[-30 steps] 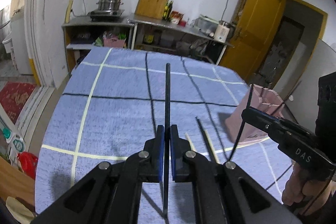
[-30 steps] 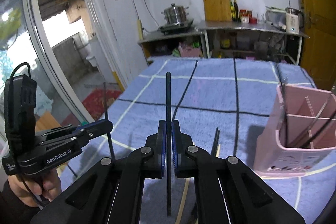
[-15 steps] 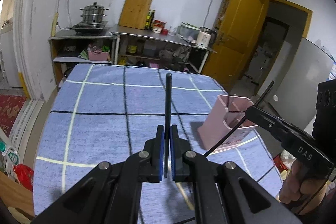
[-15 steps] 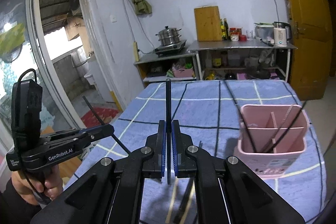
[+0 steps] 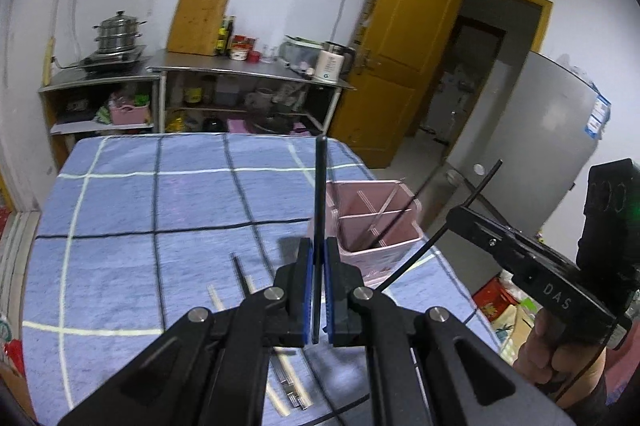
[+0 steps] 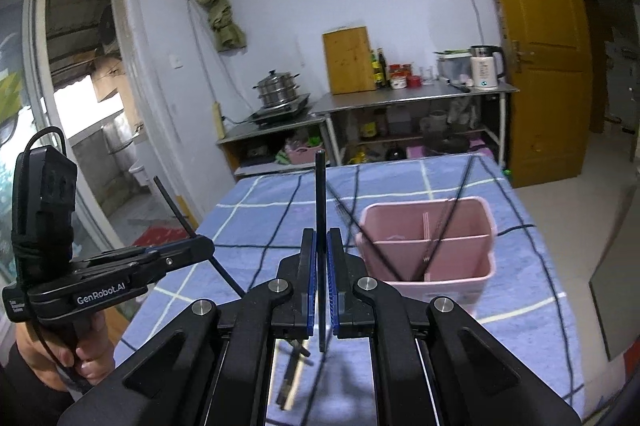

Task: Organize utensils
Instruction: 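Carry both black chopsticks into the pink basket and open both tools, then move both open tools back down to the wooden chopsticks, then grasp a wooden chopstick with the left tool while the right tool grasps another wooden chopstick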

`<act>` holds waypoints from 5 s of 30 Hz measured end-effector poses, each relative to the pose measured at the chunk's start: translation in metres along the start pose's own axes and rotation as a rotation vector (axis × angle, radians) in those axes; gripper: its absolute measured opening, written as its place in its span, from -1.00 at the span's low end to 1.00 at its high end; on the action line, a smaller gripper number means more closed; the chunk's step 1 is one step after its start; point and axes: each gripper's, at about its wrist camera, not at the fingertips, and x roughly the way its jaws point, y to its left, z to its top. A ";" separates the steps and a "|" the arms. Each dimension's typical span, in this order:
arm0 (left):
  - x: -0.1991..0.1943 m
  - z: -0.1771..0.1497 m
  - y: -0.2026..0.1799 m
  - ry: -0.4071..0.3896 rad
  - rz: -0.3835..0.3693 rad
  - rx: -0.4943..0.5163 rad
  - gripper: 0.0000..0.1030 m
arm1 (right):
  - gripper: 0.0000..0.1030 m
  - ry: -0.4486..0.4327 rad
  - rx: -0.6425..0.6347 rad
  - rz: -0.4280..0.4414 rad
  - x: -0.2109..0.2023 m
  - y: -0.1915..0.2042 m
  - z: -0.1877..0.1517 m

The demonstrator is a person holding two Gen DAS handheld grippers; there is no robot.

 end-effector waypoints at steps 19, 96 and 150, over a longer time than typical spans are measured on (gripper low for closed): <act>0.036 0.080 -0.042 -0.095 -0.067 0.042 -0.89 | -0.90 -0.161 0.042 -0.104 -0.020 -0.052 0.058; 0.082 -0.091 0.091 0.137 0.162 -0.163 -0.52 | -0.67 0.224 0.024 0.002 0.083 0.008 -0.104; 0.118 -0.106 0.137 0.231 0.209 -0.265 -0.68 | -0.73 0.450 -0.071 -0.089 0.218 0.032 -0.121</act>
